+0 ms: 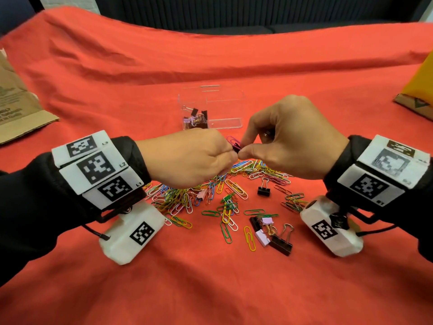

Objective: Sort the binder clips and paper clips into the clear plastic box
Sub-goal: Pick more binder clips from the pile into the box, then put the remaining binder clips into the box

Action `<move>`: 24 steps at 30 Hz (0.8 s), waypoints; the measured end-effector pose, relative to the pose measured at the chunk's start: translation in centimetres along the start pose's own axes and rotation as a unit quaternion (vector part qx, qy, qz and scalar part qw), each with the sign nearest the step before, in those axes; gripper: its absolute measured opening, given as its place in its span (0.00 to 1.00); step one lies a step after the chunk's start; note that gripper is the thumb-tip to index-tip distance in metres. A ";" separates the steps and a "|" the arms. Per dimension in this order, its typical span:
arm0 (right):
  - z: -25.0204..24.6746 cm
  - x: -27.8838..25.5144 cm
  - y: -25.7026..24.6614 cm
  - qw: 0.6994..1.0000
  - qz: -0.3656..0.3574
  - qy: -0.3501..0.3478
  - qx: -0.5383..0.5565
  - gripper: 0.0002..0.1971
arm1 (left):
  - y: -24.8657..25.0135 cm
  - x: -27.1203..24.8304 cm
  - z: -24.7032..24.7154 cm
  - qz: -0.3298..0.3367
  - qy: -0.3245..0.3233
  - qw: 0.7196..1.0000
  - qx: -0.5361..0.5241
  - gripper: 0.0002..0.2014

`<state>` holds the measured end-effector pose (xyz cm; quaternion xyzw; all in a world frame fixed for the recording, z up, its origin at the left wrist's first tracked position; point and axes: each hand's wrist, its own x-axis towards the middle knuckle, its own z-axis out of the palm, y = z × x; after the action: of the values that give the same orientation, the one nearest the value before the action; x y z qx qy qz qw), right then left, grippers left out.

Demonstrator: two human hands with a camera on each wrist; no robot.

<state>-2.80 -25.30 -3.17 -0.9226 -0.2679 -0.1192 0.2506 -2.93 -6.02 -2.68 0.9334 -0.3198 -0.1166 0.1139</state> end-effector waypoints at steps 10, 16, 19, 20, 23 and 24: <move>-0.4 1.2 0.6 0.988 0.030 0.003 0.155 0.05 | 0.4 0.1 0.1 0.030 -0.047 0.998 0.030 0.17; -0.2 0.6 2.5 0.990 0.066 -0.118 0.044 0.07 | -1.2 -0.7 -0.7 0.048 -0.043 0.991 -0.121 0.14; 0.1 -0.3 2.5 0.985 0.065 -0.161 -0.019 0.05 | -2.1 -0.8 -0.3 0.062 -0.028 0.953 -0.294 0.13; 0.0 -0.5 2.3 0.980 0.063 -0.183 -0.045 0.05 | -2.5 -0.8 -0.2 0.058 -0.022 0.933 -0.354 0.12; 0.2 -1.1 1.6 0.962 0.056 -0.243 -0.109 0.10 | -3.2 -0.7 0.2 0.029 -0.034 0.858 -0.512 0.11; 0.4 -1.1 1.5 0.960 0.052 -0.245 -0.127 0.11 | -3.2 -0.7 0.0 0.028 -0.047 0.831 -0.554 0.10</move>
<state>-2.89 -26.65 -4.51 -0.9604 -0.2554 0.0905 0.0641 -1.60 -3.12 -3.55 0.6984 -0.2323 -0.3142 0.5996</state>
